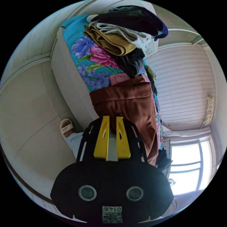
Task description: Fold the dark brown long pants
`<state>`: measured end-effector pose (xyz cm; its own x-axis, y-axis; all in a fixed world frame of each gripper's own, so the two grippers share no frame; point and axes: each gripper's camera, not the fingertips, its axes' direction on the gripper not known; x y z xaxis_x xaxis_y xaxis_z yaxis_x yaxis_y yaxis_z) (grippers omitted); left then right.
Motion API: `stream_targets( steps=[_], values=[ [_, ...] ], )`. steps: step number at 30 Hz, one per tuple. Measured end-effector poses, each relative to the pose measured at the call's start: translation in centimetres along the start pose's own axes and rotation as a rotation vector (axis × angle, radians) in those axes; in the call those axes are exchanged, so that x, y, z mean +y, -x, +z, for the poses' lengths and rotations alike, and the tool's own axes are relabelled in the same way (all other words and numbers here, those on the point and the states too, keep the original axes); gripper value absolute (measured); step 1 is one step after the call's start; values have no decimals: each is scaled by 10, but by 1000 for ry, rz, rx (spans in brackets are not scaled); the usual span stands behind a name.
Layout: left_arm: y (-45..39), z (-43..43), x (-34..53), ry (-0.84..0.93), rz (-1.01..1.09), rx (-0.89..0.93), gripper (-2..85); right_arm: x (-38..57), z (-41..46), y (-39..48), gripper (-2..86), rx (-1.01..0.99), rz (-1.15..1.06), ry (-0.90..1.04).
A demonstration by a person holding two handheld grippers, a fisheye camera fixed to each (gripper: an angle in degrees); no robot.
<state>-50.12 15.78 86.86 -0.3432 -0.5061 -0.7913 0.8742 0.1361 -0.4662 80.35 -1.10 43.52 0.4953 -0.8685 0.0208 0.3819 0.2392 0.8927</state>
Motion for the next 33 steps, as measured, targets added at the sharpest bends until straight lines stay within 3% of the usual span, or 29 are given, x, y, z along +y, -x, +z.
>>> stream_targets(
  steps=[4,13,20,26,33],
  values=[
    [-2,-15,-22,28,-20,44,-5,-5,-24,7,17,-66,-24,-51],
    [-90,-144,-55,96,307,53,-8,-8,-78,8,17,-190,-87,-106],
    [-53,-120,-58,279,216,-197,26,-2,-21,-50,27,-56,63,89],
    [-19,-148,-39,99,65,-140,82,26,-14,-63,66,-2,106,-21],
    [10,-141,-20,-27,-52,54,135,50,2,-97,130,-211,215,-97]
  ],
)
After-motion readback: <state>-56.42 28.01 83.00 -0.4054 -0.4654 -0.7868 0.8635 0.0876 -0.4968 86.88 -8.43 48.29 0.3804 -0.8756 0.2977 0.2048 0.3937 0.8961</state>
